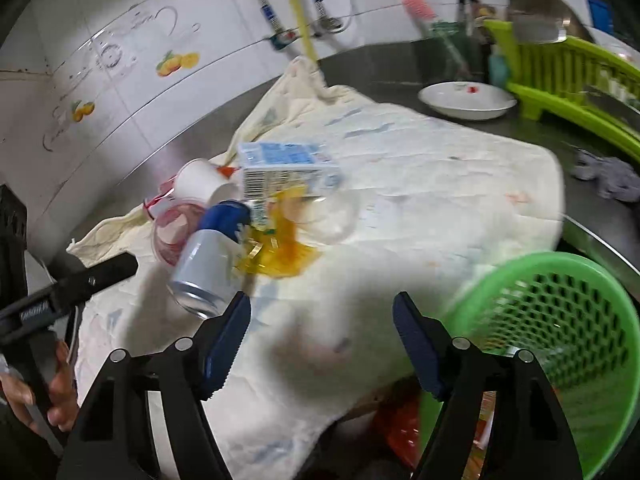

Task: Collect trash
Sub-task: 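Grasp the yellow snack wrapper with the right gripper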

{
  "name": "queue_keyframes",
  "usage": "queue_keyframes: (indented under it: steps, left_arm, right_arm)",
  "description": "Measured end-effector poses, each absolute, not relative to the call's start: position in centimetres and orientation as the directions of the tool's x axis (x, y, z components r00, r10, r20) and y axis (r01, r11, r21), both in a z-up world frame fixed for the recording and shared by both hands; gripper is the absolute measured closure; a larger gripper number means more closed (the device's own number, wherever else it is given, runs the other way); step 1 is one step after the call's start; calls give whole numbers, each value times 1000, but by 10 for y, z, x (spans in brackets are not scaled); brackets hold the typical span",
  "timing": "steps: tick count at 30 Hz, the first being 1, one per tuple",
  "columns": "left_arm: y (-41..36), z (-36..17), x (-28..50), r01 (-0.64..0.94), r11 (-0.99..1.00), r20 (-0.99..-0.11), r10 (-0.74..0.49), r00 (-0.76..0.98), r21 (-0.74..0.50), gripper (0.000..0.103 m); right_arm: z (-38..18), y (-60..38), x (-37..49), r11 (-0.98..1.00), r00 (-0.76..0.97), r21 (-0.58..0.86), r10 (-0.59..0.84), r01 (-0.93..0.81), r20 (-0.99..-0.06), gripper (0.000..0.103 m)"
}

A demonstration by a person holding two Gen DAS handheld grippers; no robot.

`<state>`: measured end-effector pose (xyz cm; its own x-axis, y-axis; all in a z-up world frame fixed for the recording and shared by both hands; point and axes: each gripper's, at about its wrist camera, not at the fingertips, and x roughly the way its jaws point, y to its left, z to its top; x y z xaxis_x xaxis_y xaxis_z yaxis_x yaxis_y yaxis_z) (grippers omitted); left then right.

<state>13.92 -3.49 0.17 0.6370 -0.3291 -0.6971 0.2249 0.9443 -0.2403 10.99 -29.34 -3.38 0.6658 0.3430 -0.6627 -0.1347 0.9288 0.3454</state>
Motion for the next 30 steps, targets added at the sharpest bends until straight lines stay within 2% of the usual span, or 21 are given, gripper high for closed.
queue_keyframes:
  steps: [5,20,23,30]
  left_arm:
    - [-20,-3,140,201,944,-701,-329,632,-262,25]
    - [-4,-12,139,199,938,-708,-345,616,-284,26]
    - [-6,-13,141,203,935,-710,-353,610,-291,26]
    - [-21,-13,151,229,928,-713,-372,594,-294,26]
  right_arm:
    - [-35,-271,137,915,644,361,385,-177,-661,47]
    - [-53,-244,190,907,604,385,406,-172,-686,68]
    - [-59,-244,193,905,597,392,408,-165,-691,78]
    - [-51,-254,172,901,623,394,415,-181,-663,82]
